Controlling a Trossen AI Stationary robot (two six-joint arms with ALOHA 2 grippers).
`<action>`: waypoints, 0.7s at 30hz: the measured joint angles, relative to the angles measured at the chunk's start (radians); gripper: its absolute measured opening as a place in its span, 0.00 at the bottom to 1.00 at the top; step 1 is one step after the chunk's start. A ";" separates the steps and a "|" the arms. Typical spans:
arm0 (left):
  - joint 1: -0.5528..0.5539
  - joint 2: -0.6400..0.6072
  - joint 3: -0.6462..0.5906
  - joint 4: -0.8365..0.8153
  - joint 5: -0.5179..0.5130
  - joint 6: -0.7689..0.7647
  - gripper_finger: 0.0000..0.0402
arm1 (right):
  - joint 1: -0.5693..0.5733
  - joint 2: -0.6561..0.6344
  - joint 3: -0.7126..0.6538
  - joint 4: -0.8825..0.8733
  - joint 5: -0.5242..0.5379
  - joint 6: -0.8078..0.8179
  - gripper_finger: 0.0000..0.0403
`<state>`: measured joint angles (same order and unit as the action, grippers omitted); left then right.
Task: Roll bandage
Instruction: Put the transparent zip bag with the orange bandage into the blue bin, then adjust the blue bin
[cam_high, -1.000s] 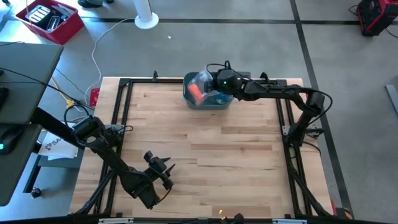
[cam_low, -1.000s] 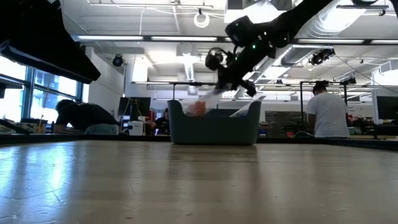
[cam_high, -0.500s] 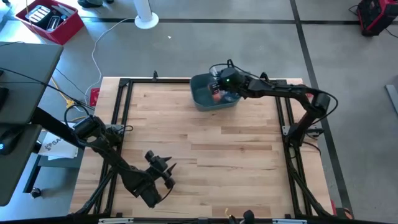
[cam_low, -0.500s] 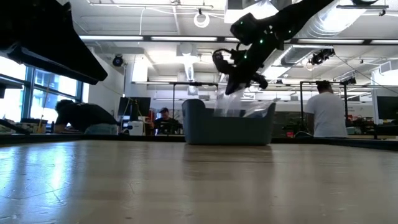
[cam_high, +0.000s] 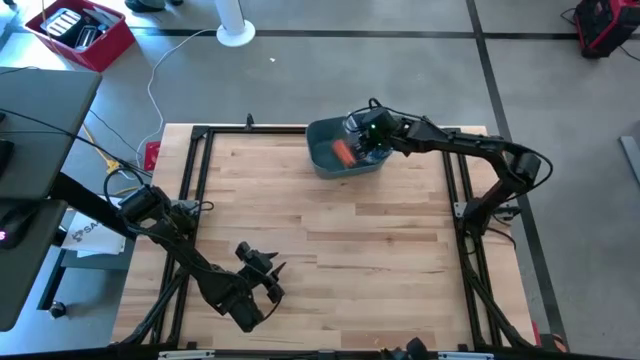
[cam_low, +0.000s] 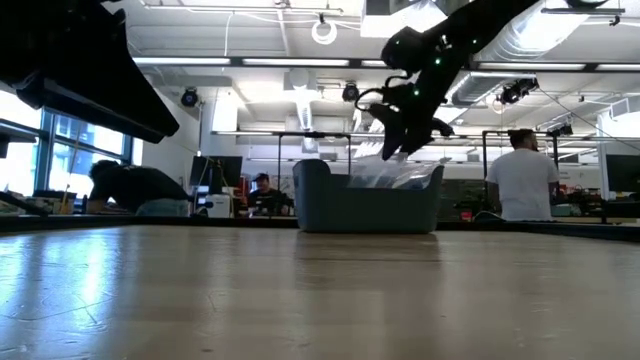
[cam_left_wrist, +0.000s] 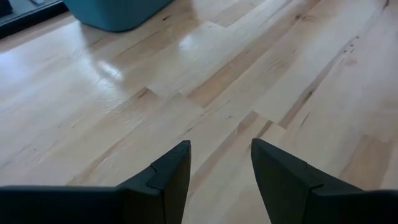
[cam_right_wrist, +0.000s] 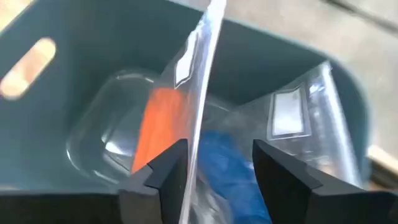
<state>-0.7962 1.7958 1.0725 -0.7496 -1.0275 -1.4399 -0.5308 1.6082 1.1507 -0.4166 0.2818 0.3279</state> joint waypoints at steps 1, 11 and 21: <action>0.004 0.000 0.000 0.006 0.000 0.001 0.40 | -0.004 -0.011 0.000 -0.013 0.003 -0.036 0.43; 0.232 -0.017 0.000 0.189 0.136 0.443 0.33 | 0.107 -0.330 -0.020 -0.162 0.010 -0.239 0.44; 0.689 -0.008 0.000 0.676 0.389 1.153 0.13 | 0.545 -0.666 -0.376 0.036 0.117 -0.010 0.44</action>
<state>-0.1068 1.7881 1.0729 -0.0740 -0.6380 -0.2874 0.0141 0.9419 0.7743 -0.3804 0.3990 0.3180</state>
